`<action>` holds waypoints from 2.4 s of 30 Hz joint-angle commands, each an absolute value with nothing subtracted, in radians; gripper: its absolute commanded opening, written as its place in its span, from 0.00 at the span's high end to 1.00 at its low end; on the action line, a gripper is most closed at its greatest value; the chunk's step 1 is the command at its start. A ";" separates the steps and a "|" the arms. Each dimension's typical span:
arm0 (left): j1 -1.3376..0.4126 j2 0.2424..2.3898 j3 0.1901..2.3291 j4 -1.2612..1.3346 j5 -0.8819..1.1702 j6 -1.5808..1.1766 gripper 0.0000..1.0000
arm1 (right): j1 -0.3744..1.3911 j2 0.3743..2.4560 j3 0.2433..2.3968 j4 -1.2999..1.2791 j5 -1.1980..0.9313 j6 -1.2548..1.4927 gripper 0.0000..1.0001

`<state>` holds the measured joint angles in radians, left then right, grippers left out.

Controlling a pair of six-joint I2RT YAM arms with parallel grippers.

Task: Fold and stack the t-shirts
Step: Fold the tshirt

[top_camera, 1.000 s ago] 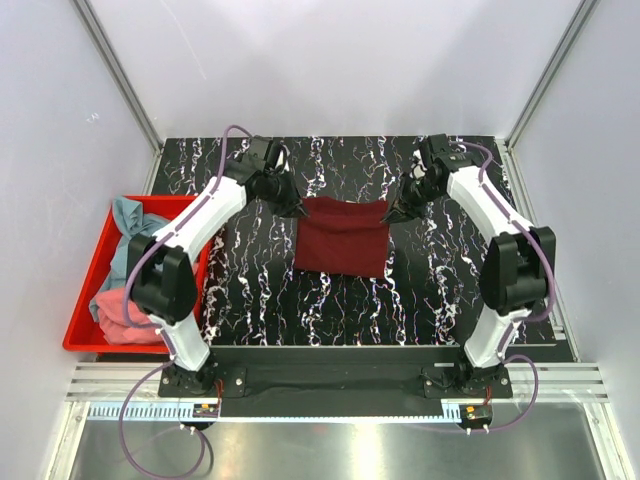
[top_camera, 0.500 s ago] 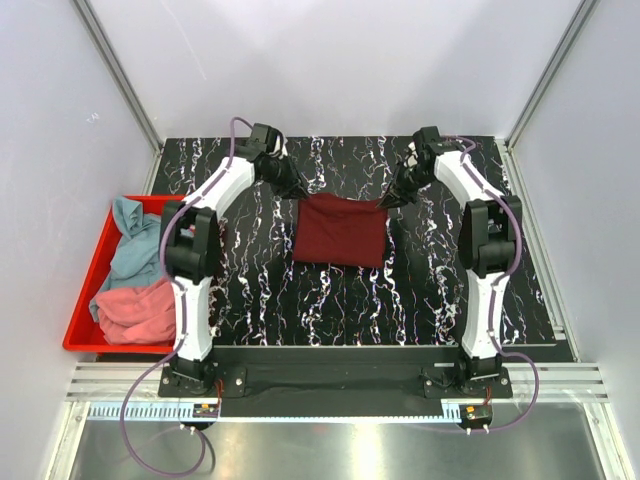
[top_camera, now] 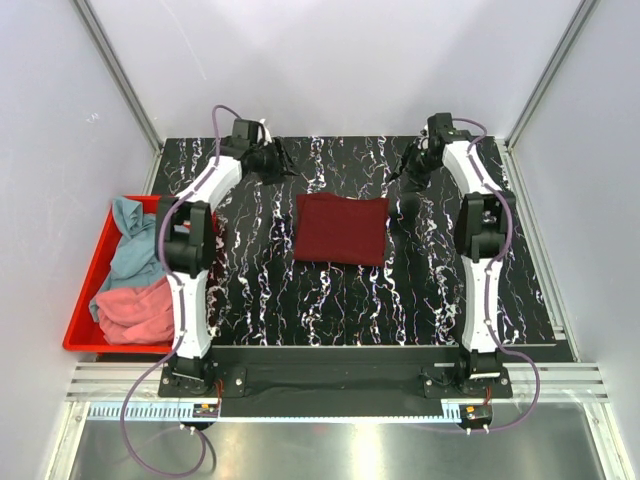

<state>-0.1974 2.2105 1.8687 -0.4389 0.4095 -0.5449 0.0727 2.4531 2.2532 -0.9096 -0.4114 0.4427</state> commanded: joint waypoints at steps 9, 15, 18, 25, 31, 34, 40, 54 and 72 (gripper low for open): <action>-0.268 2.141 1.807 -0.386 0.437 -0.387 0.47 | 0.115 2.324 2.089 -0.862 -0.474 0.322 0.37; -0.299 2.164 1.804 -0.402 0.272 -0.396 0.54 | 0.135 2.382 2.146 -0.897 -0.450 0.324 0.41; -0.318 2.189 1.816 -0.419 0.221 -0.387 0.53 | 0.143 2.396 2.152 -0.908 -0.422 0.314 0.43; -0.327 2.215 1.827 -0.451 0.181 -0.422 0.58 | 0.152 2.401 2.128 -0.900 -0.416 0.304 0.49; -0.339 2.241 1.847 -0.477 0.209 -0.431 0.59 | 0.156 2.417 2.141 -0.902 -0.420 0.305 0.55; -0.345 2.250 1.859 -0.498 0.216 -0.433 0.57 | 0.158 2.419 2.149 -0.908 -0.425 0.305 0.60; -0.351 2.261 1.856 -0.509 0.221 -0.442 0.54 | 0.166 2.390 2.125 -0.904 -0.423 0.307 0.59; -0.351 2.283 1.852 -0.413 0.270 -0.449 0.65 | 0.178 2.410 2.135 -0.916 -0.425 0.305 0.74; -0.353 2.003 1.686 -0.327 0.285 -0.496 1.00 | 0.178 2.230 2.126 -1.003 -0.416 0.380 1.00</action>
<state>-0.3504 2.0769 1.6650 -0.3885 0.2764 -0.4911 0.1658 2.3383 2.1181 -0.9871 -0.4095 0.3573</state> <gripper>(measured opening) 0.052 0.029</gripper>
